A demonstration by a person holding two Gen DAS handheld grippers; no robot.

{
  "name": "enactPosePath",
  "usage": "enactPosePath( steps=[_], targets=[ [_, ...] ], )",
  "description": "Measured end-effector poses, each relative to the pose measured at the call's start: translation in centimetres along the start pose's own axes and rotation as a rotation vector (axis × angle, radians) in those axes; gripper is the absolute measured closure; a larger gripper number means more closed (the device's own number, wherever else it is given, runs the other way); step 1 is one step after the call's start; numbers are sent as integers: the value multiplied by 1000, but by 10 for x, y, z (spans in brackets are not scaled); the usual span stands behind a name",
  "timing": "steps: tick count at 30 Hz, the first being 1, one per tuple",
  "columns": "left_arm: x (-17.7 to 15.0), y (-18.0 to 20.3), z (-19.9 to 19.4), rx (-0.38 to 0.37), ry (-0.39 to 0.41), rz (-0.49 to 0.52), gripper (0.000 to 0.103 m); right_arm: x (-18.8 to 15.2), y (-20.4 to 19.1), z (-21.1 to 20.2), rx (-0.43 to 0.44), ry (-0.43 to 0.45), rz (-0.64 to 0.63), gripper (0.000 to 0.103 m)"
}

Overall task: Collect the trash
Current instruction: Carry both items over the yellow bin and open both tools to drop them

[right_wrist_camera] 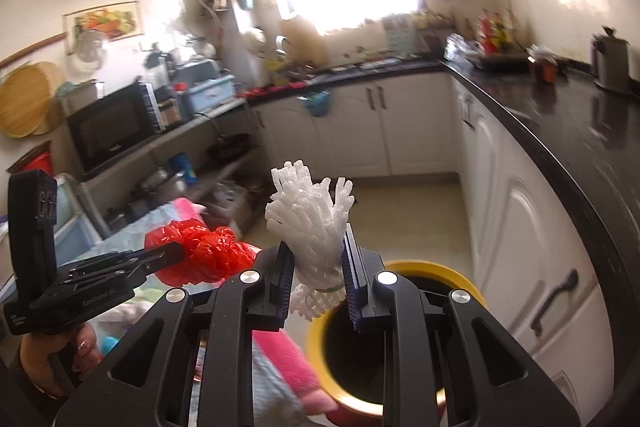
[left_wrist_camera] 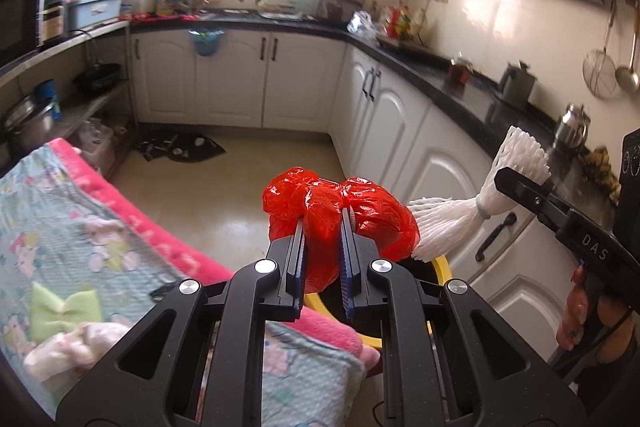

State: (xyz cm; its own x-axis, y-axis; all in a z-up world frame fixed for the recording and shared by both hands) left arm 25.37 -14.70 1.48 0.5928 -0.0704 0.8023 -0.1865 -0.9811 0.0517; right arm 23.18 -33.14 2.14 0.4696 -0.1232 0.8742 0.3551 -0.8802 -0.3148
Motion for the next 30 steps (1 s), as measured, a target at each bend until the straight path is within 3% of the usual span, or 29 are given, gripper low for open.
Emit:
enactPosePath(
  steps=[10, 19, 30],
  targets=[
    [-30, 50, 83, -42, -159, 90, 94, -59, 67, 31, -129, -118, 90, 79],
    [-53, 68, 125, -53, -252, 125, 90, -80, 98, 57, -174, -189, 124, 73],
    [-56, 50, 128, -16, -259, 98, 39, -83, 109, 60, -197, -187, 169, 44]
  ],
)
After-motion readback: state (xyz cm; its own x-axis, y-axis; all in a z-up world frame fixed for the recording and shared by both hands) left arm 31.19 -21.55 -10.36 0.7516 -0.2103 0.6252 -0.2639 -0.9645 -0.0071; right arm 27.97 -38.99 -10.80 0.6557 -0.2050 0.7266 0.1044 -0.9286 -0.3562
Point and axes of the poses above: each gripper's, at about its wrist camera, not at the fingertips, and z roughly the way its jaws point, y to its right, x to its top, the point moved 4 cm from there along z, roughly the way its jaws point, and after that the axes turned 11 degrees about x, right-handed, at the moved point
